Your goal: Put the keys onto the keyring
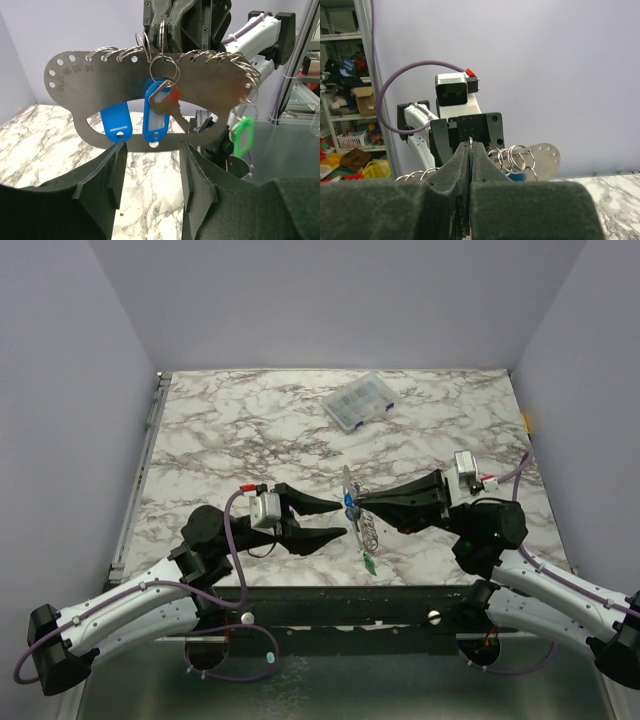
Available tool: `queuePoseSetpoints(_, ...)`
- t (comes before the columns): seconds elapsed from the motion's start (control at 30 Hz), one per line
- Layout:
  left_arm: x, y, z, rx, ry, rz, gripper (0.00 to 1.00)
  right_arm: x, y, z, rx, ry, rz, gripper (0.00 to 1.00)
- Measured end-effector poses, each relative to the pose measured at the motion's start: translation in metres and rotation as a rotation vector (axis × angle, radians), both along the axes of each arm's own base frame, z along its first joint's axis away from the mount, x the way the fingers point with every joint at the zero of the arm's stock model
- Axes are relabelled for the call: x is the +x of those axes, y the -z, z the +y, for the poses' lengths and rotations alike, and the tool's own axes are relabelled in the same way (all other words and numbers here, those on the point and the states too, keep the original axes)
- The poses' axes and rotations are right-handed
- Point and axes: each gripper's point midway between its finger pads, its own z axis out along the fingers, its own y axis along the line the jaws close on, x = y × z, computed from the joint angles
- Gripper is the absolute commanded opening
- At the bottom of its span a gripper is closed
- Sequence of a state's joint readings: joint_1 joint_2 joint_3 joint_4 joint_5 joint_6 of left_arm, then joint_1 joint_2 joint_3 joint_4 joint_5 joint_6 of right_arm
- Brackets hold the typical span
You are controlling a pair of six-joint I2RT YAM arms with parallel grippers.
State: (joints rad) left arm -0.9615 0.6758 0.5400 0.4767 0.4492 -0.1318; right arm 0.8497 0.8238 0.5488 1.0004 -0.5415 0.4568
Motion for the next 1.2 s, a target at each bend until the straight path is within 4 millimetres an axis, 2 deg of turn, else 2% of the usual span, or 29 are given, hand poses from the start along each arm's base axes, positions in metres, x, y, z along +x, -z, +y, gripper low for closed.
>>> queuePoseSetpoints(0.13, 0.000, 0.000, -0.005, -0.011, -0.004, -0.003, 0.52, 0.001, 0.001, 0.001, -0.002, -0.001, 0.006, 0.01)
queuePoseSetpoints(0.23, -0.001, -0.002, -0.008, -0.024, -0.003, -0.013, 0.46, 0.001, 0.001, 0.001, -0.003, -0.003, 0.010, 0.01)
queuePoseSetpoints(0.43, -0.004, -0.004, -0.012, -0.034, 0.008, -0.026, 0.46, 0.001, 0.002, 0.001, -0.003, -0.004, 0.012, 0.01)
queuePoseSetpoints(0.73, -0.004, -0.004, -0.014, -0.035, 0.006, -0.028, 0.54, 0.001, 0.002, 0.001, -0.003, -0.010, 0.020, 0.01)
queuePoseSetpoints(0.87, -0.003, -0.004, -0.015, -0.036, 0.000, -0.030, 0.64, 0.000, 0.002, 0.002, -0.004, -0.012, 0.023, 0.01)
queuePoseSetpoints(1.07, 0.000, -0.009, -0.011, -0.053, -0.033, -0.036, 0.65, 0.000, 0.004, 0.001, -0.008, -0.011, 0.026, 0.01)
queuePoseSetpoints(1.2, 0.003, -0.014, -0.005, -0.074, -0.065, -0.043, 0.60, 0.000, 0.007, 0.001, -0.014, -0.009, 0.028, 0.01)
